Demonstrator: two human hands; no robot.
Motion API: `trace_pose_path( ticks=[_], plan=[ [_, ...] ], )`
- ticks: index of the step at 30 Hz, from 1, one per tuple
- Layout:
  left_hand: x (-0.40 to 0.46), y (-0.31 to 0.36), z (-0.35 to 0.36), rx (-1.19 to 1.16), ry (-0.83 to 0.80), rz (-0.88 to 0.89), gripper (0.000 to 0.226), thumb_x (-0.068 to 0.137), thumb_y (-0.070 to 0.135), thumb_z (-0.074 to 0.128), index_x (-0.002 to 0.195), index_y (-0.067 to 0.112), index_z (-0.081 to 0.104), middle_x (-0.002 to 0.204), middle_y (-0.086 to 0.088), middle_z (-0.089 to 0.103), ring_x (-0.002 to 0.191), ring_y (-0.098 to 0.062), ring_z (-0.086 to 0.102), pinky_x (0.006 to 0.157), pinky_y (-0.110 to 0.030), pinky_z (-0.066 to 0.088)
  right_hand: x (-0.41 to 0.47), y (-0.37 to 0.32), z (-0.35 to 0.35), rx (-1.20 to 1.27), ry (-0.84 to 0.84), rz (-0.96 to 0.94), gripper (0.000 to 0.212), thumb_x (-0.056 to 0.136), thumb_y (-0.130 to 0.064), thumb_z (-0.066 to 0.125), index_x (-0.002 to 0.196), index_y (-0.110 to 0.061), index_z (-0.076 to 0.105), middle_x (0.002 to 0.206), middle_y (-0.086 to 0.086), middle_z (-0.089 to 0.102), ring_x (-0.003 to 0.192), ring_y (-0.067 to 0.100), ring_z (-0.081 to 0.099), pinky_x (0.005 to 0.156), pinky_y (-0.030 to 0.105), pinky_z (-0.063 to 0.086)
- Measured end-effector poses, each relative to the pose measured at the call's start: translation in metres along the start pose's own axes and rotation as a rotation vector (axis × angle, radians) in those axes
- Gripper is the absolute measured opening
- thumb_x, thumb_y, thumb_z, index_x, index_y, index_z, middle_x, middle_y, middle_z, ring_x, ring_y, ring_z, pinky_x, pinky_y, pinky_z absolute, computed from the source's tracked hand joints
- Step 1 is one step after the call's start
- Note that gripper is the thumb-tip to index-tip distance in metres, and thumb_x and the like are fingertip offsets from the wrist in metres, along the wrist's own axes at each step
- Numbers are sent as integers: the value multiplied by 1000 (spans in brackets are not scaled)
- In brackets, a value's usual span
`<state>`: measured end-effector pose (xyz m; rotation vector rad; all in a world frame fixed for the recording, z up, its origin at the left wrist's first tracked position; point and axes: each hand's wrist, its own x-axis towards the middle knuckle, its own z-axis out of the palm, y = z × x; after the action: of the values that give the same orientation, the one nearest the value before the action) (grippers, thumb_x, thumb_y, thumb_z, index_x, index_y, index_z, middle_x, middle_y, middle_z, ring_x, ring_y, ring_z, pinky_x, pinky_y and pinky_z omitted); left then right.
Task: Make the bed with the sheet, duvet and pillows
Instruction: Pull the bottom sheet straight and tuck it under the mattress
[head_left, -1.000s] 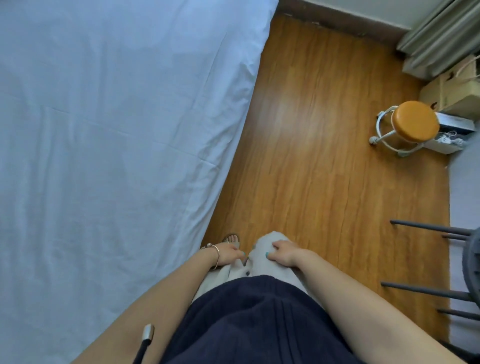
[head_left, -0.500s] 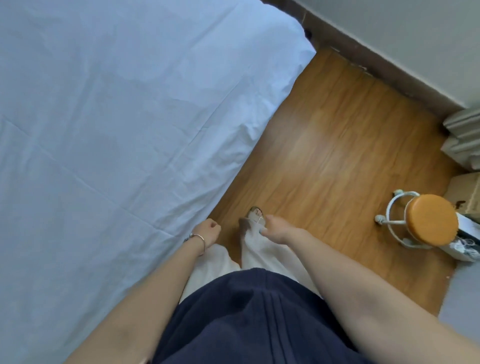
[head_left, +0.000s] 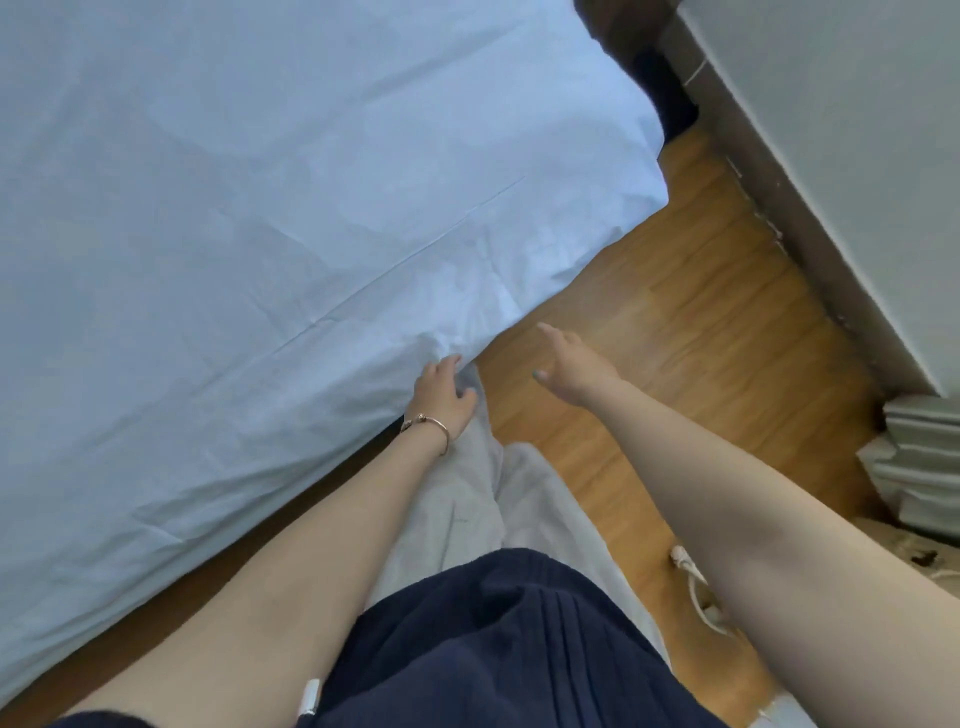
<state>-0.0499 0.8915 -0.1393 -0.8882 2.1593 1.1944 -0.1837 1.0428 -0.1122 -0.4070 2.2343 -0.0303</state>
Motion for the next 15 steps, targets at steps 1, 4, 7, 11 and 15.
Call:
trace_pose_path(
  ticks=[1, 4, 7, 11, 15],
  plan=[
    [15, 11, 6, -6, 10, -2, 57, 89, 24, 55, 143, 21, 37, 141, -8, 38, 130, -27, 39, 103, -40, 38, 17, 4, -10, 30, 48, -5, 74, 95, -33, 56, 154, -30, 12, 156, 6, 23, 134, 33, 39, 99, 47, 43],
    [50, 39, 22, 87, 106, -26, 60, 87, 32, 60, 142, 27, 37, 139, -4, 39, 127, -26, 40, 99, -41, 41, 61, 10, -28, 333, 174, 104, 87, 86, -32, 69, 151, -34, 12, 152, 11, 19, 127, 36, 43, 102, 47, 43],
    [73, 60, 39, 266, 270, -57, 70, 78, 42, 70, 139, 31, 36, 133, -2, 41, 121, -25, 42, 95, -38, 40, 93, 19, -42, 622, 210, 246, 103, 78, -39, 77, 150, -42, 4, 155, 17, 2, 134, 35, 36, 106, 43, 40],
    [97, 72, 59, 406, 327, -162, 90, 68, 53, 73, 143, 36, 26, 134, -1, 36, 115, -25, 40, 89, -37, 37, 126, 36, -48, 436, 172, 6, 99, 77, -38, 79, 148, -52, 12, 155, 18, -9, 140, 34, 27, 109, 36, 35],
    [108, 80, 57, 338, 575, -124, 36, 82, 15, 63, 116, 26, 62, 109, -3, 61, 100, -30, 55, 82, -37, 37, 142, 49, -59, 585, 268, -171, 85, 78, -14, 77, 146, -41, 32, 142, 9, 13, 101, 20, 53, 96, 24, 45]
  ],
)
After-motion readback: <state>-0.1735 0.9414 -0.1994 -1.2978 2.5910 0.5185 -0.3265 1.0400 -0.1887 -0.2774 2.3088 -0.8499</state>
